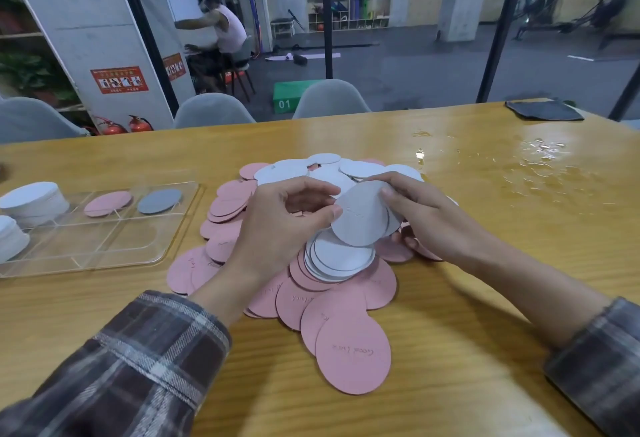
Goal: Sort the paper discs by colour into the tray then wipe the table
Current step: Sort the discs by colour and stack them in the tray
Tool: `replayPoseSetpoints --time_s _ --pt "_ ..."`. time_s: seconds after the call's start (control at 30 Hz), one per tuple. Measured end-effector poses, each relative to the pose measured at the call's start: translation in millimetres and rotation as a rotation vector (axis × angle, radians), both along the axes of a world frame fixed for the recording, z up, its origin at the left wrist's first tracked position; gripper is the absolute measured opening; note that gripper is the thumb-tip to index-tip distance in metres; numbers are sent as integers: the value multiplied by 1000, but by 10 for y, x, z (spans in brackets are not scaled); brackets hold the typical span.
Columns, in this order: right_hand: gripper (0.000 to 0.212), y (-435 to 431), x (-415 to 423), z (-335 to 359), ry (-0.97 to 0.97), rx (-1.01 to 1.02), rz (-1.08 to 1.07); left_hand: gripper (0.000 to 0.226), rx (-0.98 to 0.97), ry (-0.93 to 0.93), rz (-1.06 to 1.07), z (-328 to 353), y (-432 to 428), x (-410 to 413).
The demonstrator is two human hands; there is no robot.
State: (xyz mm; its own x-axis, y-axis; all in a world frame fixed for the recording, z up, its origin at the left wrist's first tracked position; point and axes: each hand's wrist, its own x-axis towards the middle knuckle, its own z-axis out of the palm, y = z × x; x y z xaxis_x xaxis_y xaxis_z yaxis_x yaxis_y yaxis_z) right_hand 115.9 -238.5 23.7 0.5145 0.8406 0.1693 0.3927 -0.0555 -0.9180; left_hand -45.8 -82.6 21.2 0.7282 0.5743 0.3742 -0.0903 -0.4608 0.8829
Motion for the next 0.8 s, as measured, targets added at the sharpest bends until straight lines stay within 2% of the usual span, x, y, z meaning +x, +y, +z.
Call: replayPoseSetpoints --time_s 0.3,0.47,0.53,0.6,0.7,0.8 --pt "23 -8 -30 -19 -141 -19 143 20 264 -121 43 -29 -134 72" --pt "27 8 17 -66 -216 -17 123 13 307 -115 81 -44 -122 87" --pt "28 6 64 -91 -252 -12 85 7 345 -52 100 -29 -75 78" --pt "28 9 140 -123 -281 -18 30 7 361 112 82 -3 10 36" --pt "32 11 214 -144 -283 -27 -24 18 396 360 -78 14 114 -66" --pt "35 24 247 -171 -293 -22 -30 28 421 408 -156 29 147 -97"
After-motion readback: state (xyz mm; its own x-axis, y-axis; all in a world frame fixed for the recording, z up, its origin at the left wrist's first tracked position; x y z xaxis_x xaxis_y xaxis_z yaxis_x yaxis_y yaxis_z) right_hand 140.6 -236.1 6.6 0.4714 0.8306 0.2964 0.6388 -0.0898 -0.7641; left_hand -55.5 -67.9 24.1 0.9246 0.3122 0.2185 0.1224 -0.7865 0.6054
